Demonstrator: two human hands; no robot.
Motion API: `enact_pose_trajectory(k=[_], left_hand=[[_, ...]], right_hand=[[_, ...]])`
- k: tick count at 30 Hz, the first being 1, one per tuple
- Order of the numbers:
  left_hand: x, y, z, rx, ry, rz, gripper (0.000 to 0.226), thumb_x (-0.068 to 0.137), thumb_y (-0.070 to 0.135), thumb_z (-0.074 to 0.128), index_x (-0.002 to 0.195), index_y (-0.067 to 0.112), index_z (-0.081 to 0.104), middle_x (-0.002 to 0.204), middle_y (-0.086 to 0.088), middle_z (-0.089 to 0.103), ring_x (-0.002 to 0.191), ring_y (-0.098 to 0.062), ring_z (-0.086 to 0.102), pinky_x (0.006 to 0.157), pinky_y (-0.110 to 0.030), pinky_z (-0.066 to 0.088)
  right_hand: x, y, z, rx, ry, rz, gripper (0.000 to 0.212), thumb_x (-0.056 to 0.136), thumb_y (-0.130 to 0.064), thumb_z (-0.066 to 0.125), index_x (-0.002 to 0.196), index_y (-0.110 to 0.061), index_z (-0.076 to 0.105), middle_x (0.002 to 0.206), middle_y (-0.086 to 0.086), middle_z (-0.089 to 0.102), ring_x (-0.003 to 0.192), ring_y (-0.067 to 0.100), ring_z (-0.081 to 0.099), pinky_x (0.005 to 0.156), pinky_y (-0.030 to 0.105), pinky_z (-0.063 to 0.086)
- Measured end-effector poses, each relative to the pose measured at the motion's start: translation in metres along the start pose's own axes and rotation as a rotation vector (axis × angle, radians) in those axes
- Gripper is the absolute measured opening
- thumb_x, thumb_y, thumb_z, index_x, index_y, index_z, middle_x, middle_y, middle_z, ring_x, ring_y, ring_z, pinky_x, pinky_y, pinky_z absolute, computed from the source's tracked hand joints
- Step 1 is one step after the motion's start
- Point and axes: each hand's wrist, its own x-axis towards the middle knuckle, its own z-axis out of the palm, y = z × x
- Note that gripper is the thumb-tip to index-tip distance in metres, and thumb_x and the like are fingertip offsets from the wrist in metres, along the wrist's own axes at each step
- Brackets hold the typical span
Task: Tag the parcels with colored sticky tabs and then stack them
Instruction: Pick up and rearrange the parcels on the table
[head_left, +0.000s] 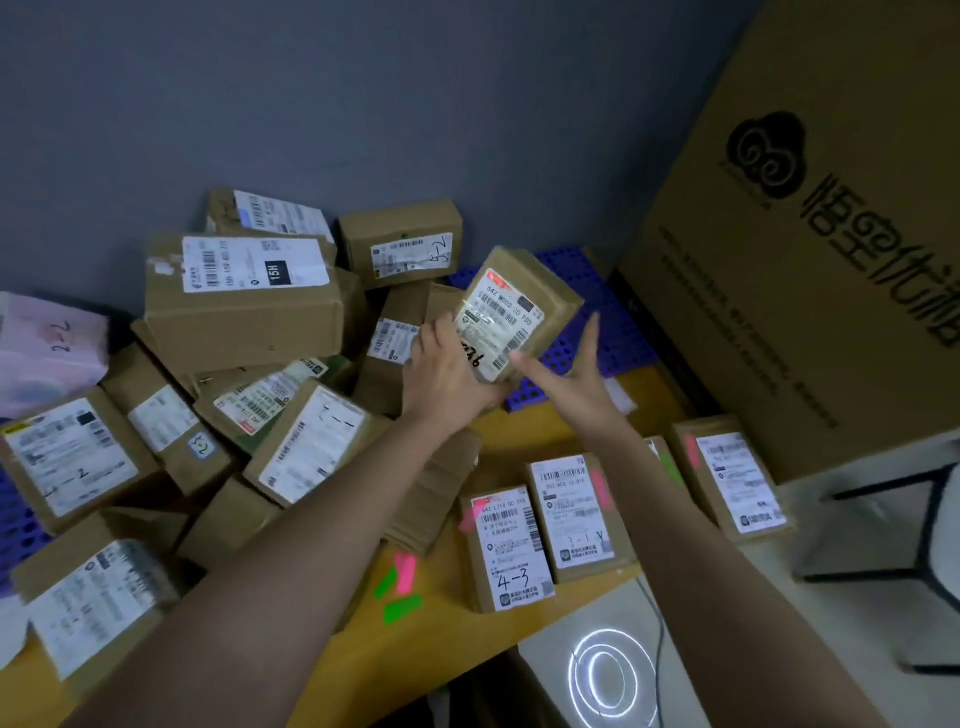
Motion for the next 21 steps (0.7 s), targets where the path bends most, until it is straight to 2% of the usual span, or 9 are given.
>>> enact_pose_trajectory(k=[2, 3, 5, 8, 12, 13, 15, 18, 21], left_hand=[[-0.008, 0.001, 0.000, -0.025, 0.024, 0.007, 0.115, 0.055, 0.059, 0.081, 0.140, 0.008, 0.022, 0.132, -0.013, 0.037, 0.125, -0.031, 0.034, 0.099, -0.042, 0.032], [-0.013, -0.001, -0.003, -0.068, 0.006, 0.020, 0.118, 0.054, 0.059, 0.081, 0.143, 0.010, 0.020, 0.135, -0.012, 0.034, 0.127, -0.029, 0.031, 0.102, -0.042, 0.030], [-0.022, -0.012, -0.012, -0.197, -0.087, 0.034, 0.123, 0.056, 0.056, 0.083, 0.148, 0.015, 0.011, 0.144, -0.010, 0.026, 0.134, -0.025, 0.023, 0.108, -0.044, 0.025], [-0.044, -0.033, -0.026, -0.224, -0.196, 0.008, 0.123, 0.061, 0.062, 0.074, 0.151, 0.020, 0.001, 0.153, -0.006, 0.014, 0.140, -0.023, 0.013, 0.112, -0.047, 0.020], [-0.073, -0.062, -0.023, 0.185, -0.413, 0.011, 0.135, 0.047, 0.098, 0.027, 0.151, 0.017, -0.002, 0.157, -0.007, -0.003, 0.144, -0.026, -0.004, 0.116, -0.046, 0.002], [-0.078, -0.070, -0.018, 0.320, -0.475, 0.056, 0.135, 0.049, 0.098, 0.030, 0.151, 0.016, -0.003, 0.158, -0.008, -0.009, 0.144, -0.027, -0.010, 0.116, -0.047, -0.005], [-0.088, -0.080, -0.008, 0.557, -0.579, 0.143, 0.127, 0.062, 0.082, 0.056, 0.151, 0.016, -0.007, 0.156, -0.015, -0.019, 0.144, -0.032, -0.017, 0.115, -0.049, -0.012], [-0.096, -0.083, 0.005, 0.730, -0.612, 0.084, 0.133, 0.064, 0.070, 0.068, 0.149, 0.013, -0.017, 0.155, -0.022, -0.018, 0.144, -0.036, -0.011, 0.116, -0.053, -0.001], [-0.091, -0.080, 0.015, 0.715, -0.663, -0.059, 0.139, 0.062, 0.068, 0.070, 0.146, 0.011, -0.026, 0.154, -0.021, -0.018, 0.144, -0.034, -0.004, 0.114, -0.054, 0.009]], right_hand=[[-0.002, 0.007, 0.010, 0.270, -0.064, 0.083, 0.086, 0.084, -0.022, 0.073, 0.150, -0.031, 0.018, 0.142, -0.006, 0.045, 0.131, 0.015, 0.045, 0.095, 0.033, 0.048], [-0.002, 0.010, 0.013, 0.355, -0.068, 0.093, 0.073, 0.086, -0.017, 0.070, 0.144, -0.032, 0.029, 0.133, -0.002, 0.056, 0.121, 0.018, 0.056, 0.083, 0.031, 0.055], [-0.002, 0.018, 0.014, 0.428, -0.073, 0.103, 0.062, 0.086, -0.020, 0.069, 0.139, -0.034, 0.040, 0.122, 0.001, 0.065, 0.110, 0.020, 0.064, 0.077, 0.031, 0.057], [-0.003, 0.025, 0.011, 0.360, -0.138, 0.122, 0.063, 0.080, -0.044, 0.067, 0.138, -0.037, 0.043, 0.120, -0.006, 0.067, 0.113, 0.016, 0.062, 0.091, 0.037, 0.052], [-0.006, 0.032, 0.008, 0.255, -0.129, 0.137, 0.045, 0.087, -0.043, 0.064, 0.130, -0.037, 0.052, 0.111, -0.010, 0.070, 0.100, 0.007, 0.066, 0.080, 0.028, 0.052], [-0.006, 0.034, 0.006, 0.253, -0.110, 0.154, 0.043, 0.088, -0.042, 0.063, 0.130, -0.036, 0.052, 0.111, -0.008, 0.070, 0.096, 0.007, 0.067, 0.074, 0.025, 0.052], [-0.007, 0.043, 0.002, 0.269, -0.060, 0.214, 0.042, 0.090, -0.041, 0.062, 0.130, -0.031, 0.053, 0.110, -0.002, 0.070, 0.092, 0.010, 0.069, 0.067, 0.023, 0.054], [-0.011, 0.060, -0.003, 0.276, -0.056, 0.298, 0.041, 0.090, -0.044, 0.060, 0.127, -0.029, 0.055, 0.111, 0.003, 0.070, 0.096, 0.020, 0.069, 0.071, 0.031, 0.056], [-0.017, 0.071, -0.004, 0.235, -0.078, 0.311, 0.043, 0.088, -0.051, 0.059, 0.127, -0.032, 0.054, 0.109, 0.001, 0.071, 0.099, 0.020, 0.068, 0.071, 0.031, 0.053]])
